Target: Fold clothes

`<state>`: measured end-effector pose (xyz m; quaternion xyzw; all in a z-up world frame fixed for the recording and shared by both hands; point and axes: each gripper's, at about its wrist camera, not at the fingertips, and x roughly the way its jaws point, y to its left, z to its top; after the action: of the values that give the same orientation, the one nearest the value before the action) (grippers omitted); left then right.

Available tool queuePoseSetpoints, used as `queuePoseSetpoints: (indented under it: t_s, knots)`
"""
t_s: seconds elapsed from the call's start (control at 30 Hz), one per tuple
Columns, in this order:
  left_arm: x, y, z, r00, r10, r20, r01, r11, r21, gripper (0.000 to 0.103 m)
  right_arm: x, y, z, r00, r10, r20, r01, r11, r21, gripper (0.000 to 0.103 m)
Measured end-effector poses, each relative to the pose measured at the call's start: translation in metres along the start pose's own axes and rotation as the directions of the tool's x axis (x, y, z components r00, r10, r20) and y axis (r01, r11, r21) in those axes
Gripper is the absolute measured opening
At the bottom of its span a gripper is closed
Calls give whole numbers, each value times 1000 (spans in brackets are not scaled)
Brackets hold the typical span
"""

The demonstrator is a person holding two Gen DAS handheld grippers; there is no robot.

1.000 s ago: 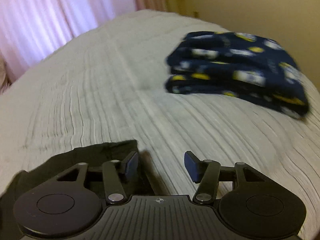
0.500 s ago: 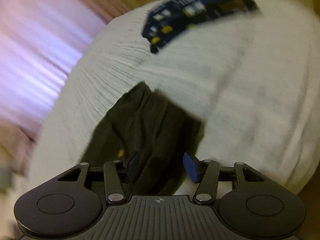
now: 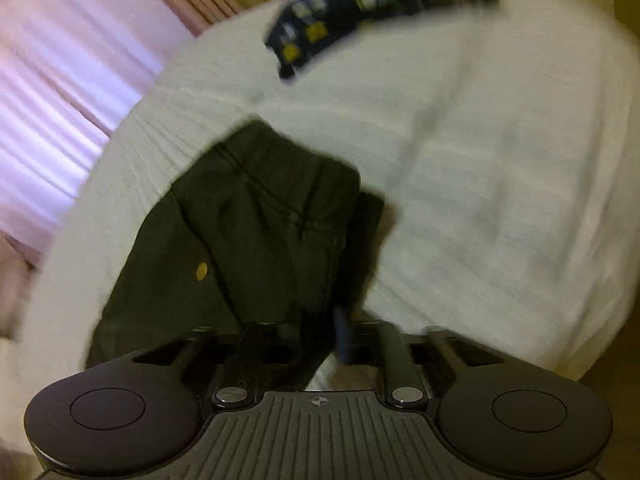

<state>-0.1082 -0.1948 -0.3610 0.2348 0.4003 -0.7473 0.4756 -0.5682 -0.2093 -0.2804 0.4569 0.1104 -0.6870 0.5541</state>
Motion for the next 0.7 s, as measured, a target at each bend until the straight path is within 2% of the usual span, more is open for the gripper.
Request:
queuePoseSetpoints:
  t_s: [0.03, 0.07, 0.13, 0.17, 0.2, 0.3, 0.33, 0.43, 0.5, 0.6, 0.7]
  knots:
    - [-4, 2, -2, 1000, -3, 10, 3, 1000, -7, 8, -11, 14, -3, 997, -47, 66, 51, 997, -64, 63]
    - [-7, 4, -4, 1000, -2, 24, 3, 1000, -12, 8, -21, 29, -9, 991, -45, 129, 64, 987, -148, 63]
    - [-9, 8, -6, 998, 7, 61, -5, 1000, -18, 8, -27, 55, -23, 981, 37, 191, 21, 956, -294, 63]
    - [-8, 10, -7, 996, 7, 83, -6, 1000, -18, 8, -22, 66, -29, 977, 89, 193, -14, 932, -363, 63]
    - [-8, 13, -9, 994, 7, 106, -5, 1000, -14, 8, -11, 72, -39, 978, 107, 179, -22, 908, -418, 63]
    - [-6, 20, -23, 986, -6, 166, 5, 1000, 10, 8, 25, 78, -73, 983, 112, 143, -17, 840, -543, 63]
    - [-6, 22, -29, 983, -13, 184, 10, 1000, 19, 8, 36, 72, -87, 984, 103, 146, -4, 828, -561, 63]
    - [-15, 31, -54, 968, -31, 247, 27, 999, 19, 8, 35, 54, -105, 964, 152, 218, -13, 846, -532, 63]
    - [-27, 35, -71, 959, -23, 282, 23, 1000, 1, 8, 26, 52, -112, 956, 153, 252, 3, 849, -528, 63]
    - [-54, 30, -95, 949, 57, 310, -48, 998, -37, 8, 5, 62, -122, 948, 109, 299, 74, 838, -540, 63]
    - [-85, 20, -114, 952, 163, 261, -132, 983, -130, 8, -33, 63, -139, 961, 112, 253, 20, 884, -466, 63]
